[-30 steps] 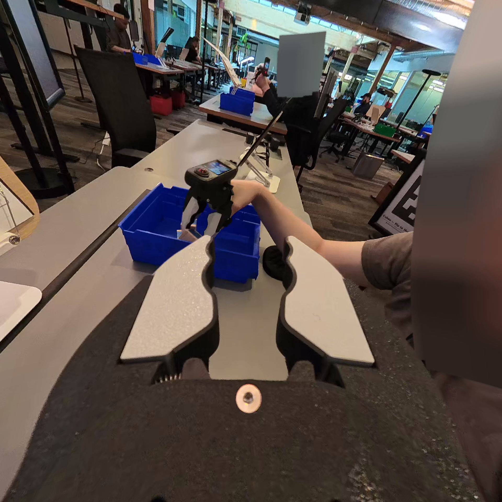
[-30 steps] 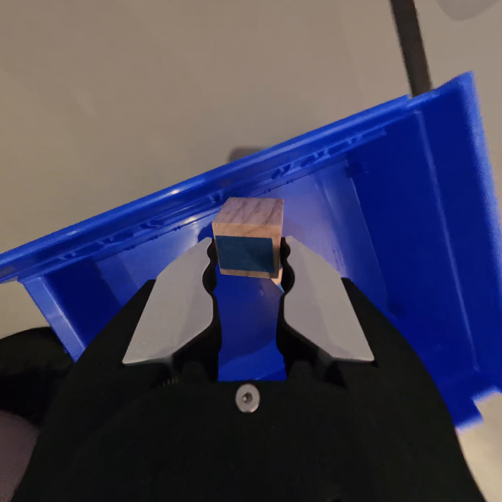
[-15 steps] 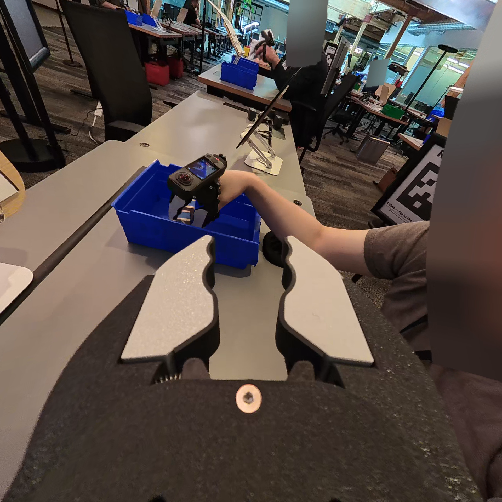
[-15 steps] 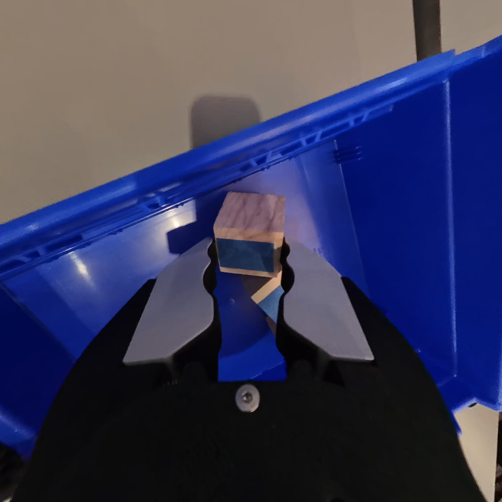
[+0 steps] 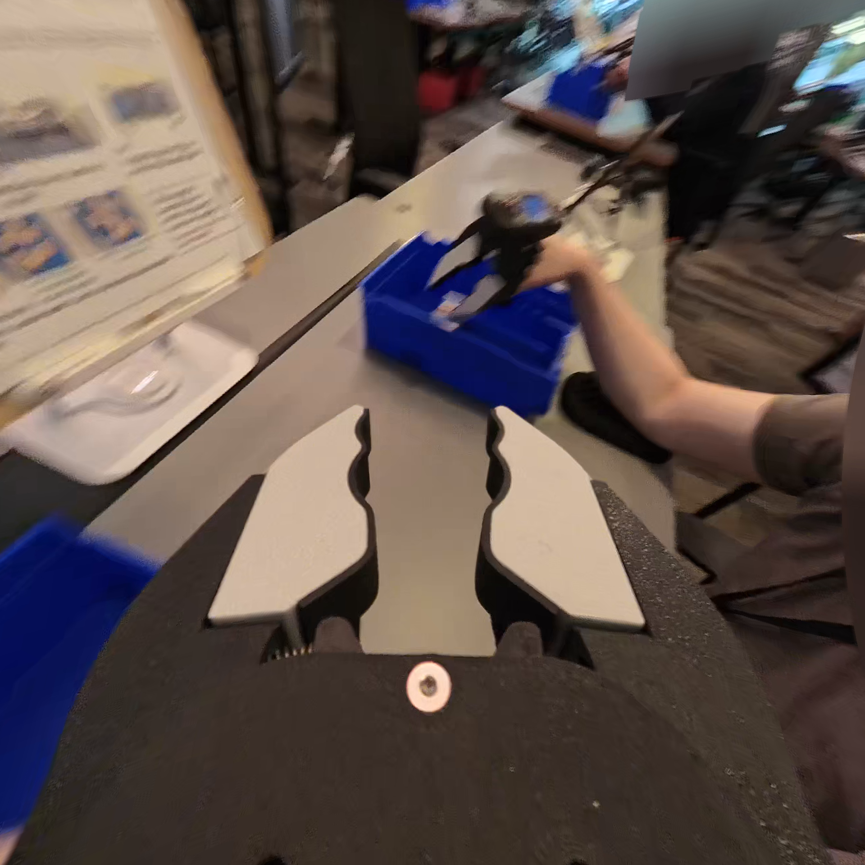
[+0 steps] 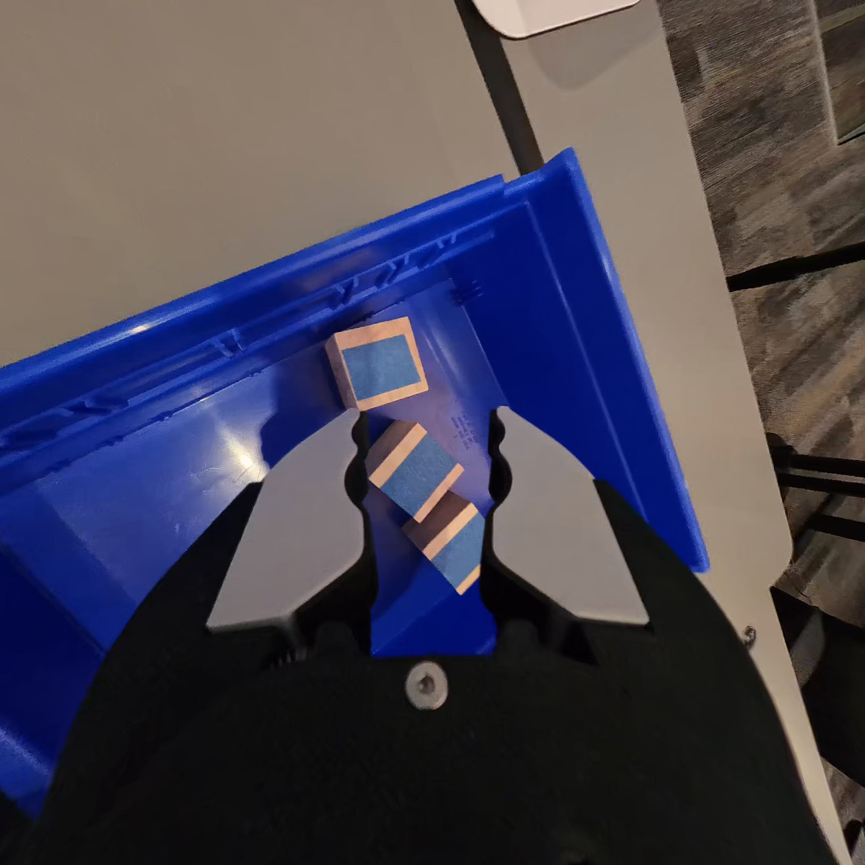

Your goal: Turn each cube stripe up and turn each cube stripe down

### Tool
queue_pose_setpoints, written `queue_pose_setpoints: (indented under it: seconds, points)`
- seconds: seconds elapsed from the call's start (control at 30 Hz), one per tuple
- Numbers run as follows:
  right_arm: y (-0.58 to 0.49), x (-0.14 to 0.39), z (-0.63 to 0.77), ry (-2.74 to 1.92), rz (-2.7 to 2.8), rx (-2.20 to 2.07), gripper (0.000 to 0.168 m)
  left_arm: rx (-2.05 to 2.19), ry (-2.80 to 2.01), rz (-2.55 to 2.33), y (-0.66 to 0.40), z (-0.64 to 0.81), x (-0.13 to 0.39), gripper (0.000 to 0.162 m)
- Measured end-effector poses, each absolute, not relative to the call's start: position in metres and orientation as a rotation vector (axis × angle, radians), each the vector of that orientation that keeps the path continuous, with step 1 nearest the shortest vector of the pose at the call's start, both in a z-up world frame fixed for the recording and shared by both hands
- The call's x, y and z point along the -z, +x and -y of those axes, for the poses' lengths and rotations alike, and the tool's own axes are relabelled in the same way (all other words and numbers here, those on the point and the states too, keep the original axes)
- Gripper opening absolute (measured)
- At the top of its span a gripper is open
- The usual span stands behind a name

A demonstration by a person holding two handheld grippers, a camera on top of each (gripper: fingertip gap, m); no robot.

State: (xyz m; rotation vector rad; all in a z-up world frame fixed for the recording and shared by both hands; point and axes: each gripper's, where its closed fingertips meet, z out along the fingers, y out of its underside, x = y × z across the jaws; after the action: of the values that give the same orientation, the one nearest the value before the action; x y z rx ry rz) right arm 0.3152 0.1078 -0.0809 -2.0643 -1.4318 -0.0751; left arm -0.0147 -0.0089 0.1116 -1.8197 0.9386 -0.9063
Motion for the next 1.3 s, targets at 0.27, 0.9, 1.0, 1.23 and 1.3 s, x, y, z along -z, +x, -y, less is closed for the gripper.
queue_pose_setpoints:
  seconds: [0.27,0.9,1.0,1.23,1.3]
  points:
    - [0.312,0.074,-0.105,-2.028,1.443,0.075,0.050,0.358,-2.484,-0.717,-0.127,-0.007,-0.005,0.039]
    - [0.304,0.067,-0.098,-1.977,1.479,0.093,0.050,0.006,-2.886,-0.627,-0.215,-0.027,0.106,0.052]
    - [0.302,0.061,-0.096,-1.965,1.477,0.098,0.050,0.023,-2.939,-0.610,-0.212,-0.026,0.116,0.054]
    - [0.302,0.054,-0.093,-1.947,1.489,0.134,0.050,0.055,-3.024,-0.577,-0.208,-0.024,0.131,0.050]
    - [0.304,0.051,-0.092,-1.949,1.483,0.144,0.050,0.093,-3.042,-0.581,-0.204,-0.022,0.135,0.046]
